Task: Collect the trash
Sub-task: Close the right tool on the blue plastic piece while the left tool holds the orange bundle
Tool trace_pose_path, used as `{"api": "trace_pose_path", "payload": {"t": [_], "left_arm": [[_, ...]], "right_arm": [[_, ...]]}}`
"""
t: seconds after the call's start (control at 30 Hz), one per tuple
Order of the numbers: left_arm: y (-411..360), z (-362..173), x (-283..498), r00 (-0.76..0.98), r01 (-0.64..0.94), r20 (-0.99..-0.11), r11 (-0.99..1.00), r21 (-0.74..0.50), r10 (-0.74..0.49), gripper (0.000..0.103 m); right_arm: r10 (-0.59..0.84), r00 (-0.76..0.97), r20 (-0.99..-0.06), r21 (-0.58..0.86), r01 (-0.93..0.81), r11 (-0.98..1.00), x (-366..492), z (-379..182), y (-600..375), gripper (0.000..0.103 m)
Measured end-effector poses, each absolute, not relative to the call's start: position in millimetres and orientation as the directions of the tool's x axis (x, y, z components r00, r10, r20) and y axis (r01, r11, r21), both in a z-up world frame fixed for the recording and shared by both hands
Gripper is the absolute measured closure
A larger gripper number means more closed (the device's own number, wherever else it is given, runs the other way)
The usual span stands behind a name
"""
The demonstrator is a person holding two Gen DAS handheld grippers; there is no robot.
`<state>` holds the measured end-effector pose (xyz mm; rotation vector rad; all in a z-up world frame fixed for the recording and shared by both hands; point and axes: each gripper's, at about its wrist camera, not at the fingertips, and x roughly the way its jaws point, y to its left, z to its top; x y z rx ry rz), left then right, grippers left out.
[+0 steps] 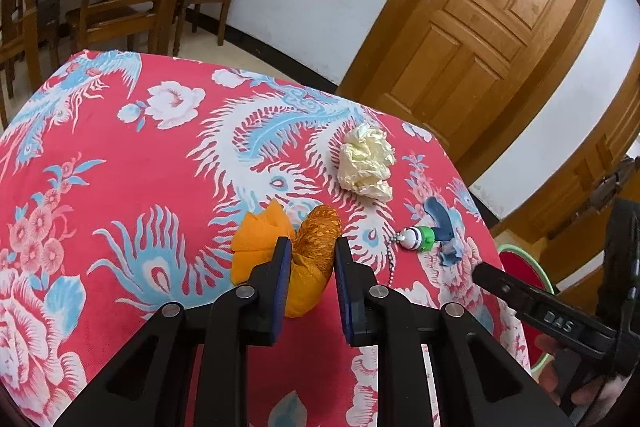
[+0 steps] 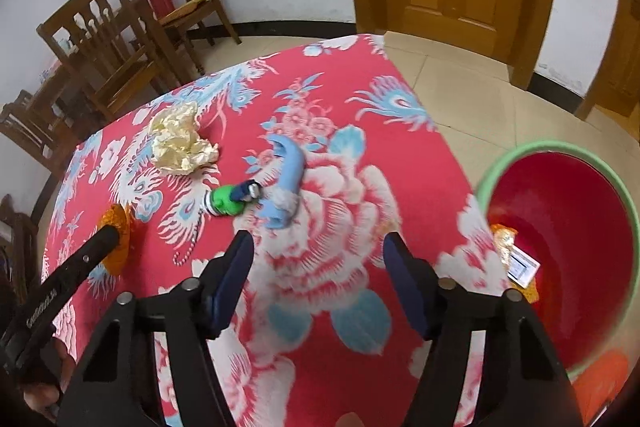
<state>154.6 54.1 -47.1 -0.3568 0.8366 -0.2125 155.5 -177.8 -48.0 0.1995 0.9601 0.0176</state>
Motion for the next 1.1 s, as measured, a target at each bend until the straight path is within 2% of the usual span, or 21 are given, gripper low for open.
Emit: {"api": "trace_pose_path", "payload": {"t": [0.13,0.37,0.47,0.5,0.53,1.1], "left_arm": [[53,-48,155,0.654,0.046,-0.686,0.922,-0.384,-0.319,0.082],[53,-49,155,0.651,0.045,-0.689,0.922,-0.384,-0.319,0.082],[52,-50,155,0.65,0.046,-0.69,0.923,-0.382,-0.318,0.082],[52,-50,155,0.65,0.047,-0.69,0.923,-0.382,-0.318,0.082],[52,-50,155,0.65,0.047,-0.69,0.923,-0.382,-0.319,0.082],[50,-50,156,0.652,0.046,-0.691,0.926,-0.375,-0.312,0.082]], "right_arm": [[0.11,0.553,-0.826,0.17,0.057,0.984,168,-57,-170,0.045],[0.128,0.556,-0.821,0.192,0.058,0.98,180,-61,-166,0.051],[0.124,0.56,-0.819,0.178,0.043,0.983,183,-62,-161,0.069],[0.128,0.559,-0.819,0.178,0.037,0.983,183,-62,-160,0.078],[0.134,0.558,-0.819,0.183,0.032,0.983,183,-62,-160,0.082],[0.168,0.605,-0.778,0.267,0.078,0.96,126,-54,-191,0.084]]}}
